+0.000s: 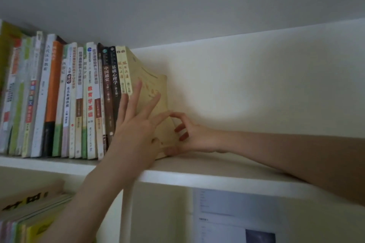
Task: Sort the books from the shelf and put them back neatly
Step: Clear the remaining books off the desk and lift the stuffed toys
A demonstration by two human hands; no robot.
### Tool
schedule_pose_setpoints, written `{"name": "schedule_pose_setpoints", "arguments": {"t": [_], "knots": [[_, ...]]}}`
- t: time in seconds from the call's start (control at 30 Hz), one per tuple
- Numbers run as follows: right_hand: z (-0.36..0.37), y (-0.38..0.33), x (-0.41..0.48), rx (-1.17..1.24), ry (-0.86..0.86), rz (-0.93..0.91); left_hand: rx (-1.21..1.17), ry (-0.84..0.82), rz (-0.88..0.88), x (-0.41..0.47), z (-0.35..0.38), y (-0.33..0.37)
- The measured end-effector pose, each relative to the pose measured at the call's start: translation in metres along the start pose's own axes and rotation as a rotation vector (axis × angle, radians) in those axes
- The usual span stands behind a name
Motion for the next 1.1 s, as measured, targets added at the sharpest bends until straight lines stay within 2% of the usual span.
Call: {"name": "schedule_pose_setpoints", "arguments": {"t": [0.17, 0.3, 0.47, 0.57, 0.63, 0.7, 0.83, 0.93, 1.1], "knots": [[0.002, -0.004, -0.005, 0.000, -0.014, 0.013, -0.015, 0.007, -0.007, -0.001, -0.009, 0.005], [0.004, -0.011, -0.008, 0.033, 0.008, 0.004, -0.179, 0.163, -0.012, -0.005, -0.022, 0.013], [0.004, -0.001, -0.009, 0.015, -0.047, 0.080, -0.018, 0.025, -0.026, 0.000, -0.015, 0.020], [-0.006, -0.009, -0.023, -0.018, -0.128, 0.107, -0.067, -0.028, -0.102, 0.000, -0.018, 0.022], [-0.014, -0.017, -0.039, -0.075, -0.118, 0.128, -0.100, -0.055, -0.118, 0.002, -0.018, 0.020], [-0.022, -0.022, -0.061, -0.108, -0.089, 0.144, -0.211, -0.009, -0.148, 0.003, -0.026, 0.026], [-0.043, -0.032, -0.120, -0.142, 0.001, 0.181, -0.608, 0.003, -0.171, 0.006, -0.054, 0.064], [-0.059, -0.045, -0.176, -0.166, 0.144, 0.161, -0.882, -0.051, -0.118, 0.004, -0.075, 0.104], [-0.070, -0.065, -0.289, -0.251, 0.331, 0.110, -1.135, -0.070, 0.029, -0.017, -0.100, 0.182]]}}
Point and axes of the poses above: each hand's wrist, its own x-axis towards the middle knuckle, its own z-axis out of the palm, y = z × x, the point moved 2 cm from there along x, towards the middle knuckle, and after that the axes turned 5 degrees about x, right-handed, at the moved point
